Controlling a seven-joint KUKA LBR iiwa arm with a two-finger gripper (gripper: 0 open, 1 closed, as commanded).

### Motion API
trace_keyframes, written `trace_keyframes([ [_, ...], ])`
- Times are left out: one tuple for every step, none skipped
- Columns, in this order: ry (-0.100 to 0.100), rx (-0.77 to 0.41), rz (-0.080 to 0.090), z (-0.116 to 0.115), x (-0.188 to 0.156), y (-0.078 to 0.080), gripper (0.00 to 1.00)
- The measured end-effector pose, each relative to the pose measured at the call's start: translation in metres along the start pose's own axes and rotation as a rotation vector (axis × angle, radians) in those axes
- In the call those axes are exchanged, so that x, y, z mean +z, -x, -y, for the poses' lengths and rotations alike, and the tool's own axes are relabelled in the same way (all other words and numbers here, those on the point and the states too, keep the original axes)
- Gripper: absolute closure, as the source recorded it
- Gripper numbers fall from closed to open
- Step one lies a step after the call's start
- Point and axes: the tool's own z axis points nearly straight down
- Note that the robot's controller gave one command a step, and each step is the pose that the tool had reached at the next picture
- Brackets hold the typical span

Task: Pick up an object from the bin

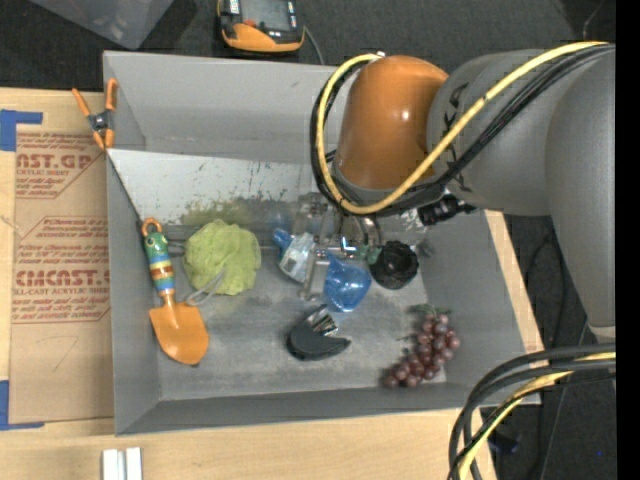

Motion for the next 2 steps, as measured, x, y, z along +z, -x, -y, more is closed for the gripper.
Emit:
trace_keyframes([
  [-0.001, -0.142, 0.007, 0.019, -0.014, -0.007, 0.00],
  [-0.001, 0.108, -0.001, 0.062, 0.037, -0.003, 0.00],
])
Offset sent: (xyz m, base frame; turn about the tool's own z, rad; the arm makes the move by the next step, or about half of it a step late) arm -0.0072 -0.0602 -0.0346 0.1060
